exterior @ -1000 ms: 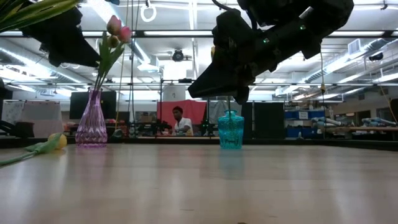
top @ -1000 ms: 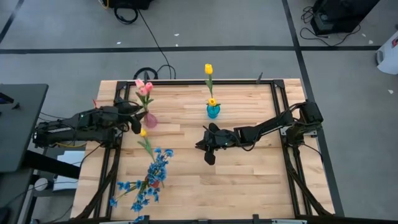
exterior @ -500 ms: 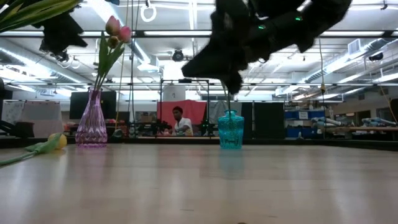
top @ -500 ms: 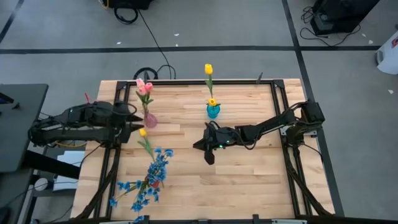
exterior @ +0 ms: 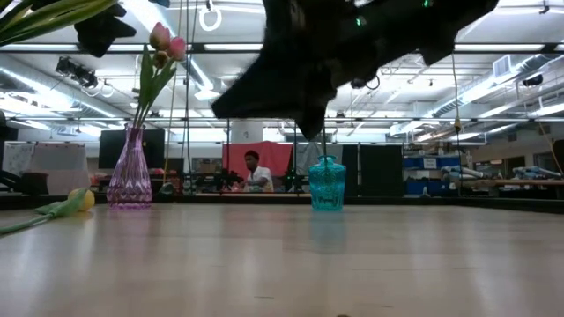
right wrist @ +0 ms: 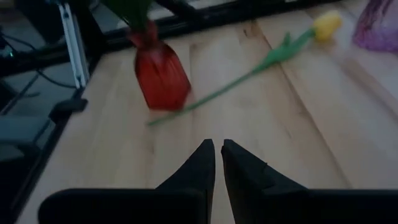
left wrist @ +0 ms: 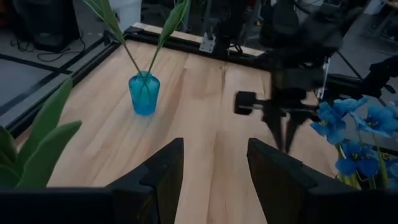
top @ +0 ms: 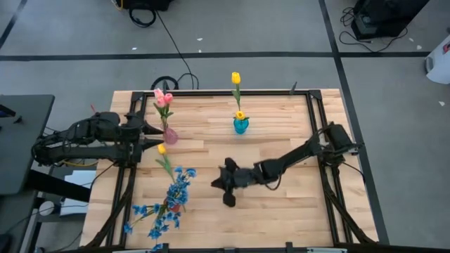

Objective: Sort flowers into vase by color
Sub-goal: Put the yellow tulip into the blue vase

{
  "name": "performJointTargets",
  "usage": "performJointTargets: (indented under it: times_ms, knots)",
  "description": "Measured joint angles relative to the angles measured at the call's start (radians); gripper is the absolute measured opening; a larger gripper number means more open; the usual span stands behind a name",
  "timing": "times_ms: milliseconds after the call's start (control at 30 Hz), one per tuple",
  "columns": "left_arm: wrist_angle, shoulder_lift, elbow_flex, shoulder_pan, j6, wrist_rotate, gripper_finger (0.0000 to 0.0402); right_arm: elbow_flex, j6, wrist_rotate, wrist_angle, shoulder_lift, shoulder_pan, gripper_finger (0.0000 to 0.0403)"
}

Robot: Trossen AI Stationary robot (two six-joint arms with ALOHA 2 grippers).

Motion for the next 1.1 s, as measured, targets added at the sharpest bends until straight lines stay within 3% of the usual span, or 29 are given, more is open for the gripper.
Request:
performJointTargets:
  times_ms: [267, 667, 900, 1100]
  knots:
    - [0.033, 0.000, 0.000, 0.000, -0.004, -0.026, 0.0183, 0.241, -0.010, 0.150, -0.007, 0.211, 0.117, 0.0045]
    - [0.053, 0.000, 0.000, 0.000, 0.002, -0.188, 0.0183, 0.786, -0.015, 0.316, -0.318, 0.556, 0.187, 0.0049]
    - [0.081, -0.001, 0.000, 0.000, 0.022, -0.215, 0.0183, 0.960, -0.028, 0.316, -0.406, 0.669, 0.187, 0.0120]
    - [0.070, 0.000, 0.000, 0.000, -0.006, -0.215, 0.0183, 0.967, -0.006, 0.359, -0.435, 0.690, 0.179, 0.0193]
